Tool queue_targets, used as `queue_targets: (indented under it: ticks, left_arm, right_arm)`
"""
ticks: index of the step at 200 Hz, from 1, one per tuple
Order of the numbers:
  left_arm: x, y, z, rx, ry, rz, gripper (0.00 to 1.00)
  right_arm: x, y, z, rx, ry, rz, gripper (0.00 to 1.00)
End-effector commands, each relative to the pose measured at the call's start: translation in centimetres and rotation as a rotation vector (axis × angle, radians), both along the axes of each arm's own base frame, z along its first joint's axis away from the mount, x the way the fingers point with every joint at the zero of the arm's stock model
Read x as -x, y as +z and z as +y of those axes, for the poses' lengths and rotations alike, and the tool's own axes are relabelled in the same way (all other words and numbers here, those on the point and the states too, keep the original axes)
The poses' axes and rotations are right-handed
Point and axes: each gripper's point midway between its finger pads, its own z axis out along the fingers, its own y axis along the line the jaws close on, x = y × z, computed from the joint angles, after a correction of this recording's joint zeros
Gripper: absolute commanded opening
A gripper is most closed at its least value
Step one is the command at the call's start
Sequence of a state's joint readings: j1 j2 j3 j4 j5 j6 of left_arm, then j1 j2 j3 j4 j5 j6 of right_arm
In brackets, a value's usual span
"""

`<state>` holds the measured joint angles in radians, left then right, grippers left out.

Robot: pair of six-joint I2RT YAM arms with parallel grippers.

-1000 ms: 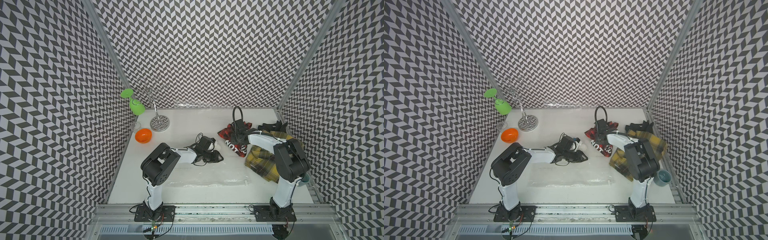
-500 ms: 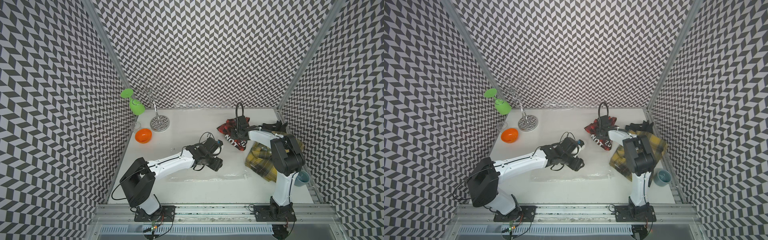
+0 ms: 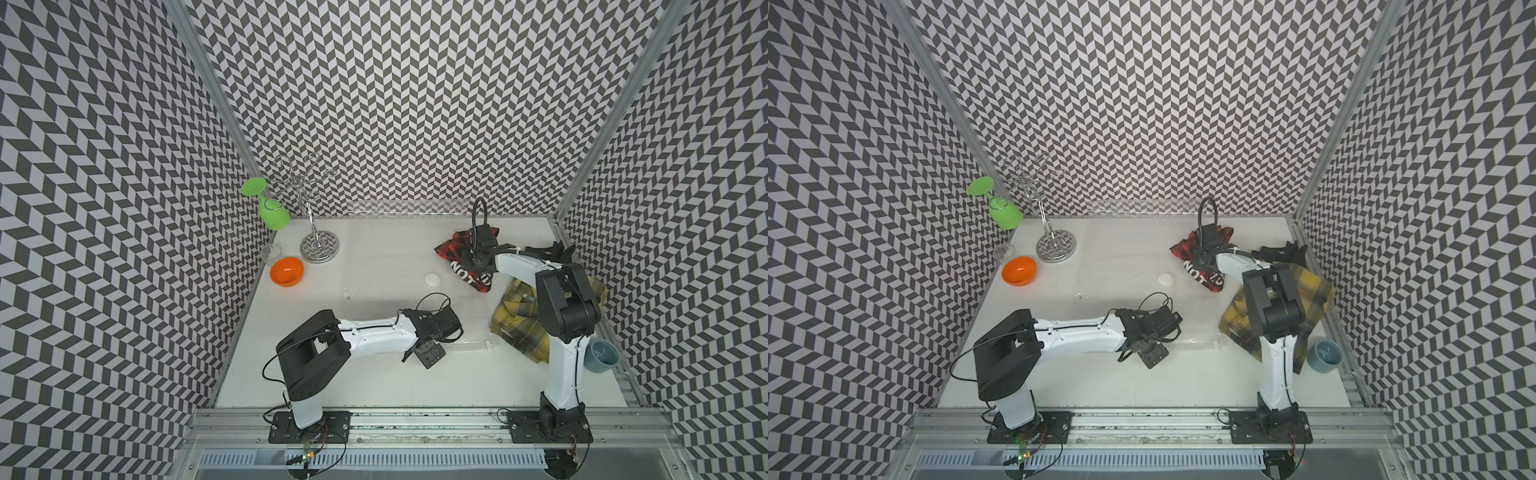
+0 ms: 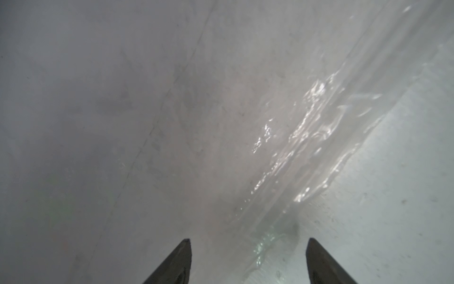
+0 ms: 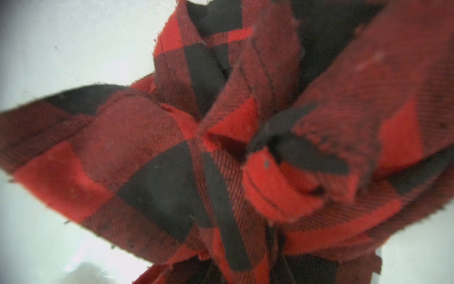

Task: Place the folded shirt into the vacuum bag
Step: Adjust the vacuum bag at the center of the board, then open the vacuum bag at the center of the board.

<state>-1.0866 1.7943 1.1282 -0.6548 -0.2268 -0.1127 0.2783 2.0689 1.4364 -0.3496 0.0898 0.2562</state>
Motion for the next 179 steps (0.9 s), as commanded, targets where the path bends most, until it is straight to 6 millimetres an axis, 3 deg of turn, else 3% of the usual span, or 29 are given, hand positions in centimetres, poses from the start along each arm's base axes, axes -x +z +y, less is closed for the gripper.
queue_targets:
  ticks: [1, 26, 62, 83, 123, 179]
  left_arm:
    - [-1.7, 0.3, 1.3, -0.084, 0.012, -0.091, 0.74]
    - [-2.7, 0.8, 2.1, -0.11, 0.032, -0.151, 0.73]
    - [-5.7, 3.3, 4.1, -0.107, 0.116, -0.264, 0.7]
    - [-6.0, 4.3, 4.4, -0.068, 0.129, -0.267, 0.69]
    - [-4.9, 4.9, 3.9, -0.004, 0.096, -0.212, 0.69]
    - [-1.5, 1.1, 4.9, -0.051, 0.022, -0.042, 0.73]
  right_arm:
    - [3.2, -5.2, -1.4, 0.065, 0.009, 0.172, 0.0]
    - [3.4, -5.2, -1.4, 0.065, 0.014, 0.172, 0.0]
    - [3.4, -5.2, -1.3, 0.06, 0.017, 0.171, 0.0]
    - [3.4, -5.3, -1.3, 0.059, 0.019, 0.175, 0.0]
    - [3.5, -5.4, -1.2, 0.06, 0.021, 0.176, 0.0]
    - [3.2, -5.1, -1.2, 0.057, 0.02, 0.17, 0.0]
